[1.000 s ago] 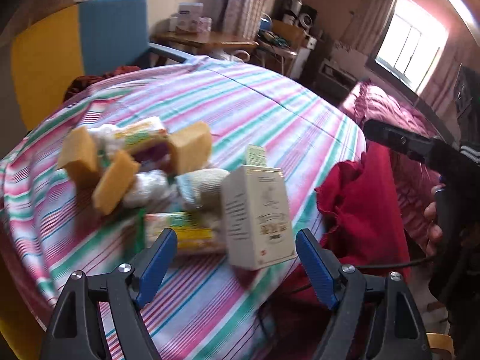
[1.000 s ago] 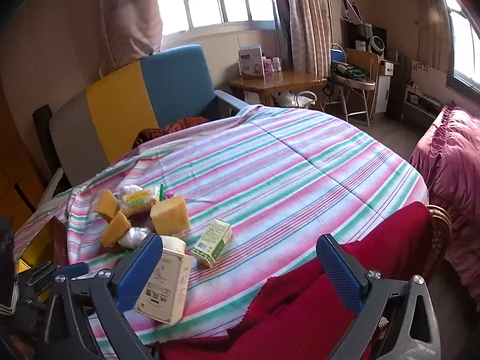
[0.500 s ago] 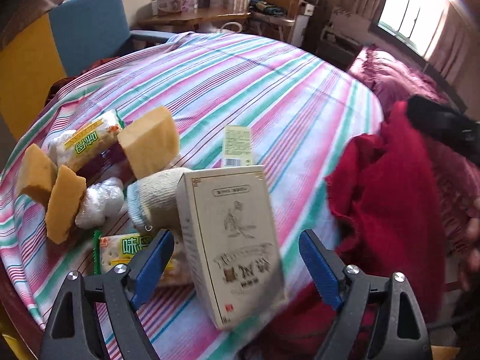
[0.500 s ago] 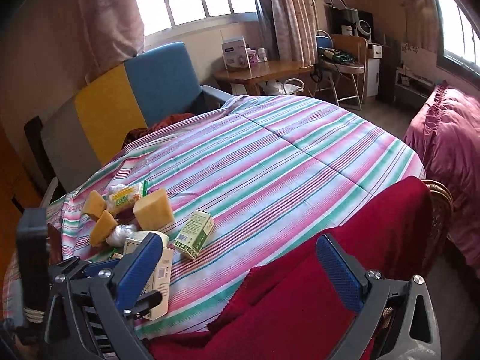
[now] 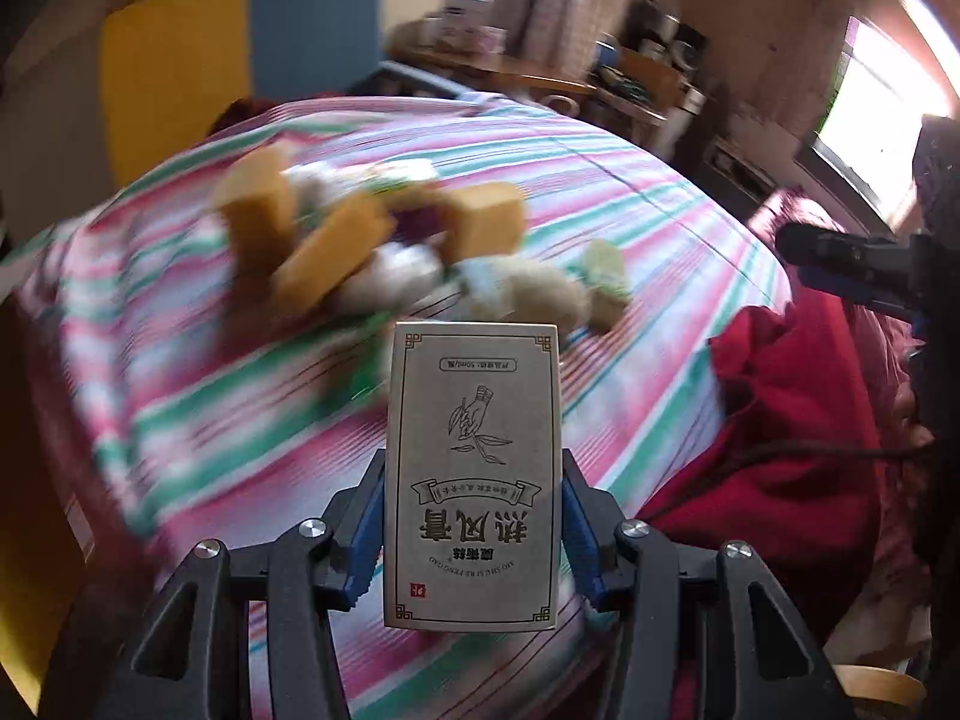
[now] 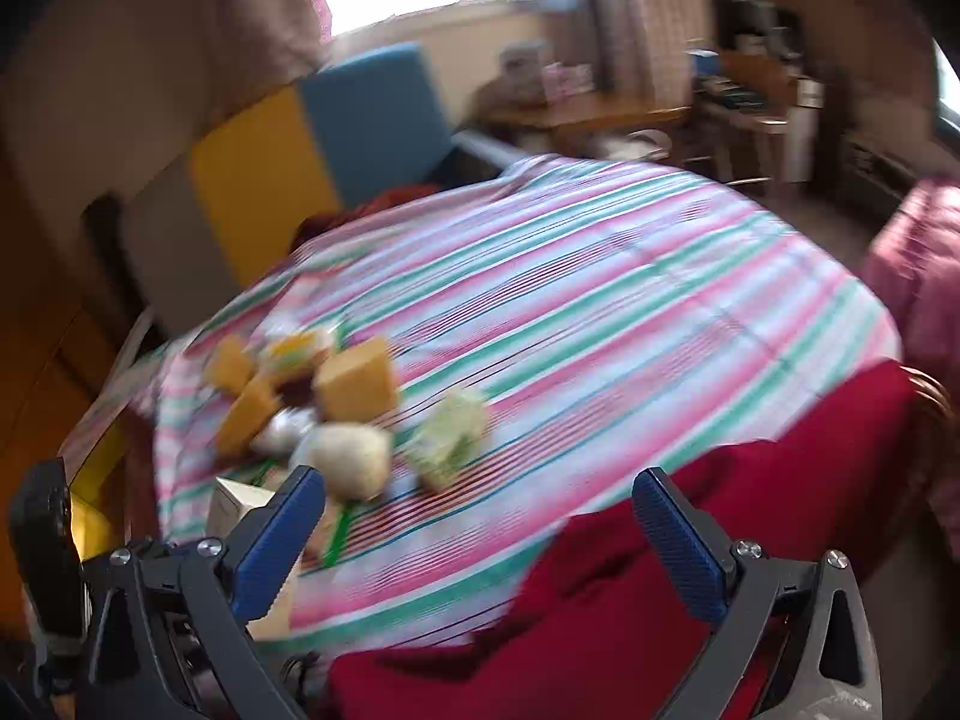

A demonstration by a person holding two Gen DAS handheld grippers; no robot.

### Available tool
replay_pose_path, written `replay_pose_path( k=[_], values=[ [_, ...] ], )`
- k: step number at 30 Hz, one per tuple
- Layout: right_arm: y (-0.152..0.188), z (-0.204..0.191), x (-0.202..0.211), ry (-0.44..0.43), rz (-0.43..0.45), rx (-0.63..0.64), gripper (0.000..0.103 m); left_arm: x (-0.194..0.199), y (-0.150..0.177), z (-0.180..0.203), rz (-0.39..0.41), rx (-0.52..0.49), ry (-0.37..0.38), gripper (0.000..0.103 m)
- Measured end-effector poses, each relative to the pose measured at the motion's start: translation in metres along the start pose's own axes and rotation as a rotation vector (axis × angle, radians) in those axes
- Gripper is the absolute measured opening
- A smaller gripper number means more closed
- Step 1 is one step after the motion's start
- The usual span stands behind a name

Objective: Organize objects
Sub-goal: 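Lift the white box with the left tool while the right tool grasps the WEIDAN cracker packet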

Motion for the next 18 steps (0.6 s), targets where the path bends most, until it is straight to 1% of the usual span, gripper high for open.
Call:
replay_pose_path(
  k=[1,3,5,8,13,15,18],
  values=[
    [-0.001,-0.009,-0.006,-0.028,-0.032,0.032,0.103,0.005,0.004,-0.008,0.000,0.017,-0.013,0.052],
    [0.001,-0.027,-0.014,-0.075,-0.081,0.095,0.103,0.013,0.015,-0.025,0.009,0.056,-0.010,0.052],
    [0.005,-0.050,-0.028,-0.149,-0.170,0.180,0.103,0.019,0.022,-0.033,0.021,0.085,-0.014,0.052],
    [0.014,-0.084,-0.052,-0.203,-0.285,0.319,0.103,0.026,0.028,-0.039,0.039,0.106,-0.025,0.052],
    [0.029,-0.130,-0.097,-0.233,-0.439,0.502,0.102,0.030,0.031,-0.048,0.052,0.131,-0.023,0.052],
    [0.028,-0.140,-0.109,-0.231,-0.464,0.535,0.102,0.031,0.032,-0.051,0.055,0.143,-0.019,0.052],
    [0.023,-0.149,-0.130,-0.196,-0.481,0.568,0.102,0.031,0.033,-0.053,0.058,0.152,-0.019,0.052]
  ],
)
Point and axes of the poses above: each gripper's, at about its wrist camera, not at the fingertips, and x roughly against the way its jaws point, z to its right, y to its underside, the point moved 1 cm from there along -x, roughly the way its jaws point, and after that the axes turned 1 degree about -z, right-handed, at the moved point
